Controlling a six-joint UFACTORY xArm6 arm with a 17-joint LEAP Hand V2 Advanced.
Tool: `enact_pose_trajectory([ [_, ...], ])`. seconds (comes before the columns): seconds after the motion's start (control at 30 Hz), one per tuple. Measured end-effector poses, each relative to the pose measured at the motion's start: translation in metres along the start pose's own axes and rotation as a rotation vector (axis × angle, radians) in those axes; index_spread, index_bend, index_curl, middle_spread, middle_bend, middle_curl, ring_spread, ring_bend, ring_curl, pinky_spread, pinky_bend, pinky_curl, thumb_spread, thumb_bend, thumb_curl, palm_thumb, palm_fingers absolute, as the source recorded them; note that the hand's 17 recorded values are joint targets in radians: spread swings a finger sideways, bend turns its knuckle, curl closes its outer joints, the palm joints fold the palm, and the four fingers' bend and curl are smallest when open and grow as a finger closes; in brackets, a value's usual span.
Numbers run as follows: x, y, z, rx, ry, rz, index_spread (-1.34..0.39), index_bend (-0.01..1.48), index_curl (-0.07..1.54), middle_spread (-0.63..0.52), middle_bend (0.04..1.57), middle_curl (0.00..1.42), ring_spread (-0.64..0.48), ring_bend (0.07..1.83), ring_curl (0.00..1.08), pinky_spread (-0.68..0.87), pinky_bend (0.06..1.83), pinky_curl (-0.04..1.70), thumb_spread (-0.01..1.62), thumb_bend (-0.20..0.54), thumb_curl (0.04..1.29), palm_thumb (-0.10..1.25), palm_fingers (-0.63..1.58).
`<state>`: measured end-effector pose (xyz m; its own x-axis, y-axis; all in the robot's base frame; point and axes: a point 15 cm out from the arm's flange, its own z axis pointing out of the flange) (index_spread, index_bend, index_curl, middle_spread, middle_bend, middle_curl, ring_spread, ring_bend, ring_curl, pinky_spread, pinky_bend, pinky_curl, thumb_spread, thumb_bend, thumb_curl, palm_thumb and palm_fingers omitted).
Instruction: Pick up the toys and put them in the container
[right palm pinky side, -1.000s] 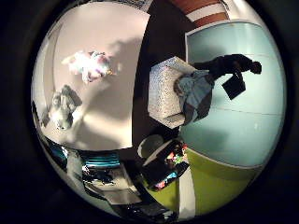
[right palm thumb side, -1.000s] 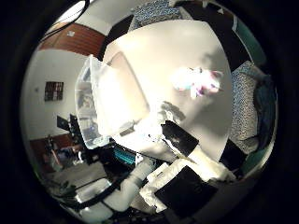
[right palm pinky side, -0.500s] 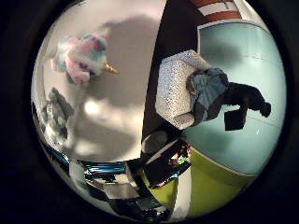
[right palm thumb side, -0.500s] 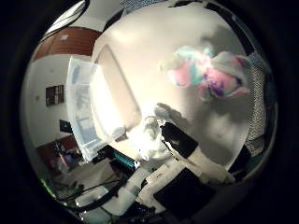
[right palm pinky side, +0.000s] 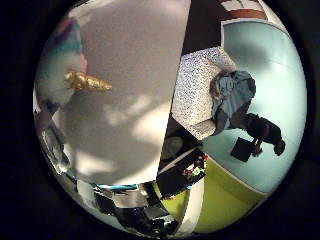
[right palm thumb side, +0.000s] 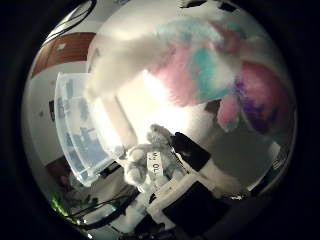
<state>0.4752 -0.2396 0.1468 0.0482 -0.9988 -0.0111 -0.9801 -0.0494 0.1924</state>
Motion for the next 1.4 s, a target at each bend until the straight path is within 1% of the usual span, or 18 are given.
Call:
enact_pose_trajectory([
  [0.07, -0.001, 0.000, 0.002, -0.004, -0.001, -0.003, -0.33, 0.17, 0.28, -0.07, 0.24, 0.34, 0.15, 0.32, 0.24, 0.42, 0.34, 0.27, 1.10, -0.020, 0.36, 0.63, 0.28],
  [0.17, 0.002, 0.001, 0.003, -0.010, 0.006, -0.006, -0.34, 0.18, 0.29, -0.15, 0.32, 0.36, 0.03, 0.41, 0.25, 0.37, 0.29, 0.24, 1.10, -0.020, 0.36, 0.64, 0.48],
  [0.23, 0.004, 0.003, 0.004, -0.013, 0.007, -0.008, -0.35, 0.18, 0.30, -0.21, 0.40, 0.39, -0.07, 0.51, 0.28, 0.26, 0.26, 0.23, 1.09, -0.019, 0.36, 0.65, 0.63],
  [0.27, 0.004, 0.004, 0.004, -0.015, 0.006, -0.009, -0.37, 0.18, 0.31, -0.25, 0.47, 0.42, -0.14, 0.57, 0.29, 0.17, 0.27, 0.22, 1.08, -0.017, 0.37, 0.67, 0.74],
  [0.3, 0.004, 0.004, 0.004, -0.017, 0.006, -0.010, -0.38, 0.17, 0.32, -0.28, 0.54, 0.46, -0.21, 0.62, 0.32, 0.06, 0.31, 0.22, 1.07, -0.017, 0.37, 0.68, 0.85],
  [0.33, 0.005, 0.005, 0.003, -0.018, 0.006, -0.010, -0.40, 0.17, 0.32, -0.30, 0.56, 0.48, -0.27, 0.67, 0.33, -0.06, 0.37, 0.22, 1.06, -0.014, 0.38, 0.71, 0.94],
  [0.37, 0.005, 0.006, 0.003, -0.020, 0.006, -0.012, -0.42, 0.17, 0.32, -0.31, 0.58, 0.49, -0.31, 0.72, 0.34, -0.17, 0.44, 0.23, 1.05, -0.013, 0.39, 0.72, 1.05],
  [0.4, 0.005, 0.006, 0.002, -0.020, 0.007, -0.013, -0.44, 0.20, 0.35, -0.32, 0.61, 0.52, -0.34, 0.77, 0.38, -0.31, 0.56, 0.28, 1.03, -0.015, 0.39, 0.74, 1.15],
  [0.43, 0.006, 0.006, 0.000, -0.020, 0.015, -0.015, -0.45, 0.21, 0.38, -0.33, 0.65, 0.56, -0.35, 0.84, 0.42, -0.41, 0.64, 0.31, 1.02, -0.017, 0.40, 0.76, 1.18],
  [0.5, 0.011, 0.009, -0.005, -0.024, 0.043, -0.025, -0.47, 0.29, 0.44, -0.34, 0.73, 0.61, -0.36, 0.93, 0.47, -0.48, 0.76, 0.37, 1.01, -0.015, 0.41, 0.79, 1.23],
  [0.57, 0.015, 0.011, -0.016, -0.013, 0.065, -0.027, -0.49, 0.49, 0.56, -0.33, 0.85, 0.70, -0.33, 1.08, 0.54, -0.47, 0.95, 0.46, 0.99, -0.015, 0.43, 0.83, 1.27],
  [0.63, 0.017, 0.013, -0.033, 0.009, 0.078, -0.025, -0.49, 0.56, 0.62, -0.33, 0.90, 0.74, -0.32, 1.14, 0.56, -0.45, 1.02, 0.50, 0.98, -0.015, 0.44, 0.85, 1.25],
  [0.73, 0.018, 0.021, -0.064, 0.047, 0.096, -0.046, -0.45, 0.82, 0.82, -0.30, 1.06, 0.87, -0.28, 1.28, 0.64, -0.35, 1.24, 0.63, 0.98, -0.009, 0.48, 0.92, 1.15],
  [0.77, 0.018, 0.024, -0.077, 0.065, 0.105, -0.066, -0.43, 0.87, 0.85, -0.29, 1.10, 0.90, -0.27, 1.30, 0.66, -0.33, 1.27, 0.66, 0.98, -0.006, 0.49, 0.95, 1.13],
  [0.93, 0.011, 0.051, -0.146, 0.155, 0.135, -0.085, -0.35, 0.98, 0.95, -0.25, 1.19, 0.97, -0.25, 1.36, 0.73, -0.25, 1.34, 0.78, 1.01, -0.007, 0.56, 1.04, 1.06],
  [1.1, -0.021, 0.096, -0.201, 0.160, 0.133, -0.096, -0.32, 1.01, 0.98, -0.23, 1.22, 0.99, -0.25, 1.37, 0.77, -0.22, 1.35, 0.85, 1.02, -0.013, 0.61, 1.05, 1.03],
  [1.3, -0.102, 0.134, -0.278, 0.277, 0.159, -0.200, -0.30, 1.02, 1.00, -0.21, 1.24, 1.00, -0.26, 1.36, 0.81, -0.19, 1.33, 0.93, 0.99, -0.015, 0.66, 1.04, 1.02],
  [1.4, -0.147, 0.151, -0.294, 0.301, 0.121, -0.263, -0.29, 1.02, 1.01, -0.21, 1.24, 1.00, -0.26, 1.36, 0.83, -0.19, 1.31, 0.96, 0.99, -0.014, 0.68, 1.04, 1.01],
])
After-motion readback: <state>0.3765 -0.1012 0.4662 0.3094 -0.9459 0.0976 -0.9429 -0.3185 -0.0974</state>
